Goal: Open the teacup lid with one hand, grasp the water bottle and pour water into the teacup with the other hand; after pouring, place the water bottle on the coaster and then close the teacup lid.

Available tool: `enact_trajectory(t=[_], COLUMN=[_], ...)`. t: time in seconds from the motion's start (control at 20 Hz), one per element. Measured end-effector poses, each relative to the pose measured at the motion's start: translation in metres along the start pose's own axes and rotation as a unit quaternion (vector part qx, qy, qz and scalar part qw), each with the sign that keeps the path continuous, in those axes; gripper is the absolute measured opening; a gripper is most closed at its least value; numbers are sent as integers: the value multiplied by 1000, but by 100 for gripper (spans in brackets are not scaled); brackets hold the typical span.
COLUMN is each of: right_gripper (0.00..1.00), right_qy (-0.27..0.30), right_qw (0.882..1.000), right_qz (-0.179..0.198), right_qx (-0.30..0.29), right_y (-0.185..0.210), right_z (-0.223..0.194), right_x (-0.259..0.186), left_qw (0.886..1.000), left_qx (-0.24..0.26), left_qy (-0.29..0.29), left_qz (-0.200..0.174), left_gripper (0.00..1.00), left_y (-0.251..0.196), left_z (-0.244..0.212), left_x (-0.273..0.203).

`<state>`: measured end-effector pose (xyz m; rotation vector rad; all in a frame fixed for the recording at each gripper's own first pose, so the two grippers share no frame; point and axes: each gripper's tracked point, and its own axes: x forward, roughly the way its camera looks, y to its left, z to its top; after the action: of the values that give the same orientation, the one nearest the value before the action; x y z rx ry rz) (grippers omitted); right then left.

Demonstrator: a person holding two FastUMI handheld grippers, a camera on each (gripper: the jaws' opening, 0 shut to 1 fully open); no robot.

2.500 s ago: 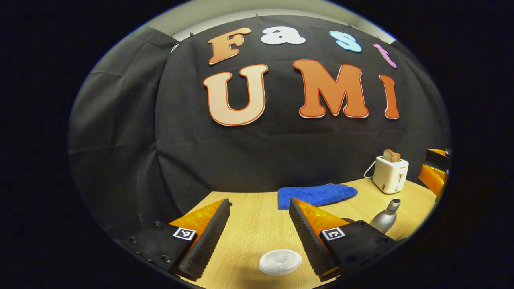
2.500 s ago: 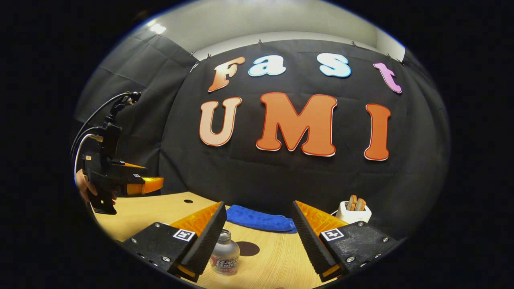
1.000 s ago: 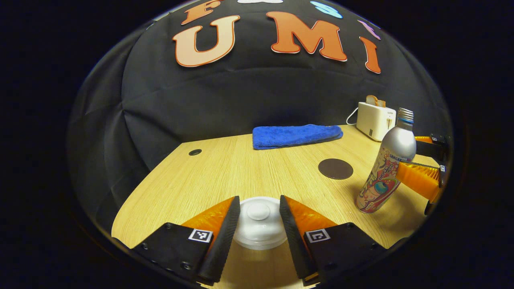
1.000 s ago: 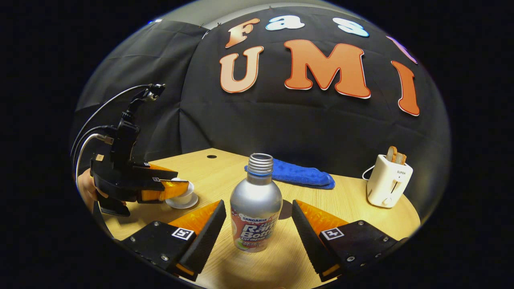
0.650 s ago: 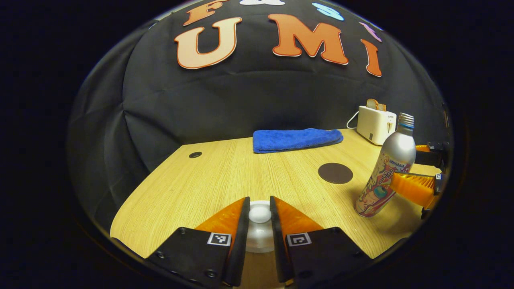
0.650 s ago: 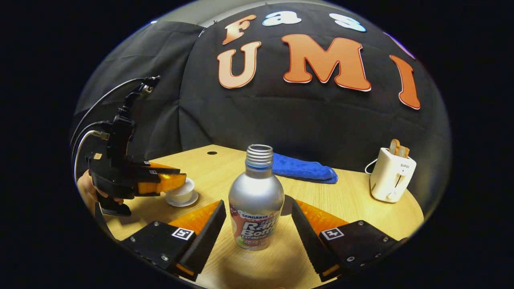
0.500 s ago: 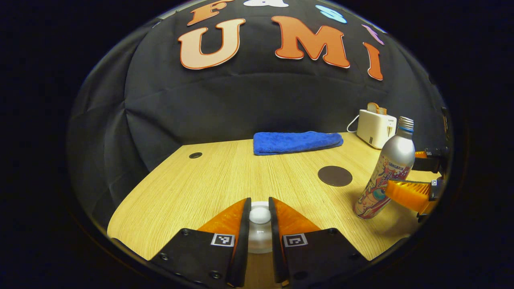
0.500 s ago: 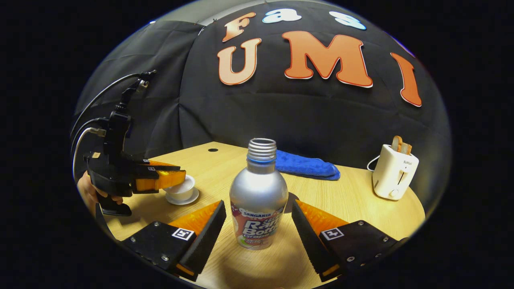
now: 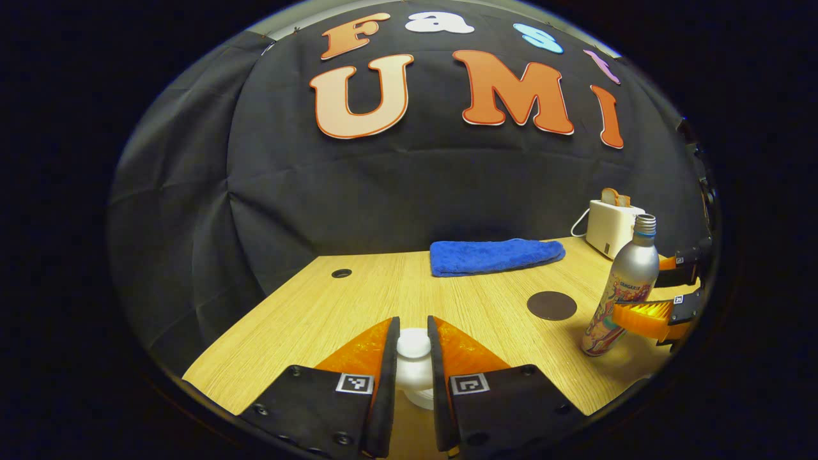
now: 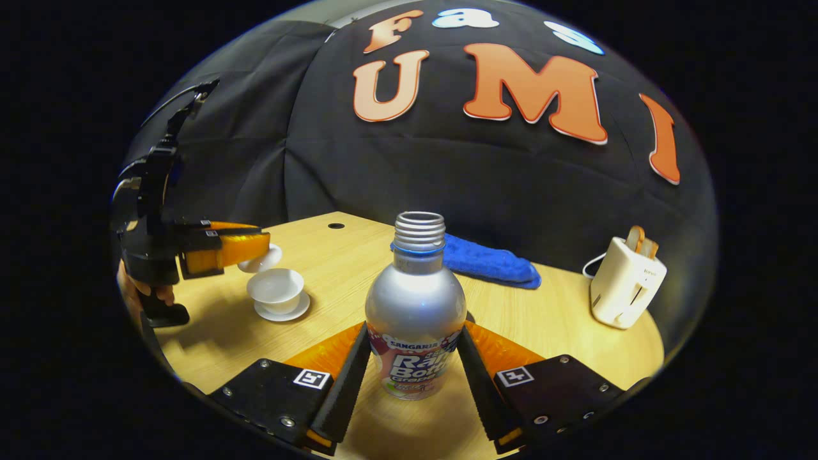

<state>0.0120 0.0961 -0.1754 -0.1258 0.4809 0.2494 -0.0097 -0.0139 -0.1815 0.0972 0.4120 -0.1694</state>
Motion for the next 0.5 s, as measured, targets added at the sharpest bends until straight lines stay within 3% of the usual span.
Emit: enact_trajectory(t=[0.25, 0.5], right_gripper=[80, 80], right_qy=[1, 0], right_qw=[994, 980], right_qz=[-30, -49], right_qx=[-101, -192], right_y=[-8, -7], right_z=[17, 31], right_x=[9, 15], left_qw=[1000, 999], left_qx=[-7, -18], left_qy=[-8, -9], left_qz=[20, 41], left_gripper=[30, 27], left_y=[23, 50], left_z=[1, -5], left_x=[-9, -17])
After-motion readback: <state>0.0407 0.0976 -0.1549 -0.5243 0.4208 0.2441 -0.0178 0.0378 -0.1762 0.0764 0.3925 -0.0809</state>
